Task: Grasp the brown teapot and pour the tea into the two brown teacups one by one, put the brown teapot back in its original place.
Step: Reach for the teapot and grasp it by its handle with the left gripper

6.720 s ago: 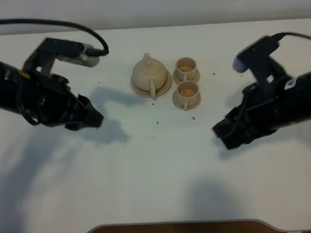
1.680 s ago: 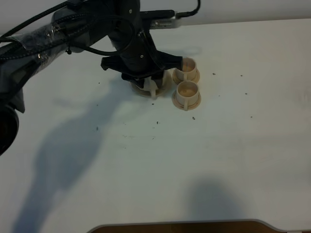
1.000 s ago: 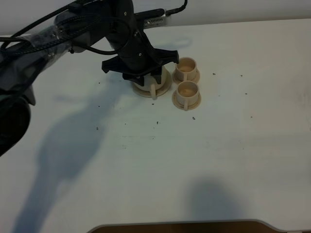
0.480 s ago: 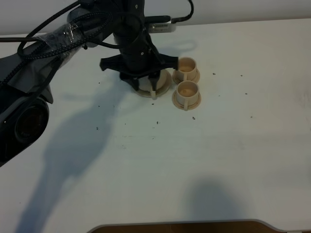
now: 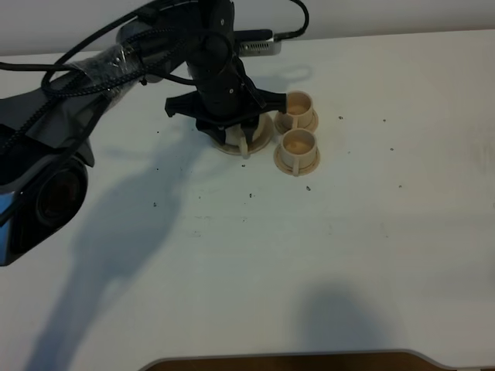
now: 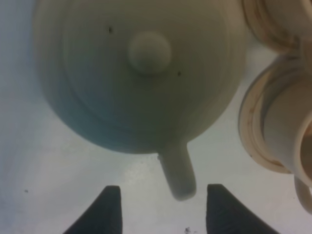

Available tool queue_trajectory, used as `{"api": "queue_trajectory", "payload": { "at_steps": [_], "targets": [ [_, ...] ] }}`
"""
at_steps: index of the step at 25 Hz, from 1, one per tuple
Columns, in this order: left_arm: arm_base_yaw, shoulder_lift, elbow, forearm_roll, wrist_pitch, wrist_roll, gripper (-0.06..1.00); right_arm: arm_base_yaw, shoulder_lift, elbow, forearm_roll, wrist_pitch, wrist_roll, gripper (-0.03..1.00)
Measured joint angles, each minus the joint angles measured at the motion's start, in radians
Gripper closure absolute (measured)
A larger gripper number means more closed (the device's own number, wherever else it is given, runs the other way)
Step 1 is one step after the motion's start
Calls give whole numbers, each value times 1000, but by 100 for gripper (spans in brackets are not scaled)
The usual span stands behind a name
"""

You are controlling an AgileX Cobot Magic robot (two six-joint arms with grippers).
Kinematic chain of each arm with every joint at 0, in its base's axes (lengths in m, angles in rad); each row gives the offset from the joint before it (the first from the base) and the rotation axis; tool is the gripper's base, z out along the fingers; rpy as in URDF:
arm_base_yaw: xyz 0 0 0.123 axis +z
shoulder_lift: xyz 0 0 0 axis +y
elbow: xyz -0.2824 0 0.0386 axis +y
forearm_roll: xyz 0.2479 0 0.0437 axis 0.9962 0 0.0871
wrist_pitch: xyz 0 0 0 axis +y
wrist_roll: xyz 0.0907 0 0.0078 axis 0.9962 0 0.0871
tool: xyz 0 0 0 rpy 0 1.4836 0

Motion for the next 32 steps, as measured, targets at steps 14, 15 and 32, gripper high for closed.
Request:
{"api": "queue_trajectory", "payload": {
  "at_steps": [14, 15, 32],
  "targets": [
    [0, 15, 0, -1, -62, -35, 59, 0, 0, 0, 0, 0, 0, 56],
    [0, 18, 0, -2, -62, -39, 59, 0, 0, 0, 0, 0, 0, 56],
    [0, 41, -1, -30, -61, -48, 59, 0, 0, 0, 0, 0, 1, 56]
  ]
}}
